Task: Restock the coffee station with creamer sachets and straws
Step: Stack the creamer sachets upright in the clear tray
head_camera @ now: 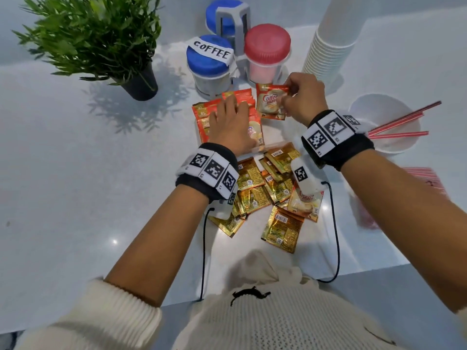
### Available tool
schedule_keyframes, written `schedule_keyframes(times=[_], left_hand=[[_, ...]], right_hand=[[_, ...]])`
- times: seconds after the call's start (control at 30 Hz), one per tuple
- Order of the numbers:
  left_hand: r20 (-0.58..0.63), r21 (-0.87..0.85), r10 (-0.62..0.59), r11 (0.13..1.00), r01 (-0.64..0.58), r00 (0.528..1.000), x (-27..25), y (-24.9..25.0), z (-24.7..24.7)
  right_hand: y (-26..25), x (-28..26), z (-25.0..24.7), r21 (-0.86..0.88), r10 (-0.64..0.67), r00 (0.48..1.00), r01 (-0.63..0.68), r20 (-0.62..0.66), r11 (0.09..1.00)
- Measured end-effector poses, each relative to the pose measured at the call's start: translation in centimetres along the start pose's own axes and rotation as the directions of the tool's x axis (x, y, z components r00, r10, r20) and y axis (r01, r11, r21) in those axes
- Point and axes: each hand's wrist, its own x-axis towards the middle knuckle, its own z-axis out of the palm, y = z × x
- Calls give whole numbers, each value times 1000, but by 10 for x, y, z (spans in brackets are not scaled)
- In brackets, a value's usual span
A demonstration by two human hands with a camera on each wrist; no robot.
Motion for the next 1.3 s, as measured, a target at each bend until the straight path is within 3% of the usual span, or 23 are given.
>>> schedule_keyframes(times=[0.2, 0.4, 0.8, 1.07, 1.3], left_hand=[[-48, 102, 16, 995, -11, 999, 0, -2, 8], [-18, 146, 11, 989, -8, 1000, 0, -5, 10], [36, 131, 42, 990, -46, 998, -2, -28, 2], [17, 132, 31, 991, -33, 999, -7, -31, 3], [-1, 128, -6, 992, 6, 1000, -11, -25, -1]], right_hand=[[-2, 14, 6, -44, -37, 999, 36, -10, 998], [1, 22, 9, -49, -32, 983, 41, 180, 998], [3, 18, 14, -210, -106, 955, 168, 278, 963], [-11, 5, 17, -388, -165, 972, 218, 165, 896], [-13, 2, 27, -433, -188, 946, 290, 263, 853]])
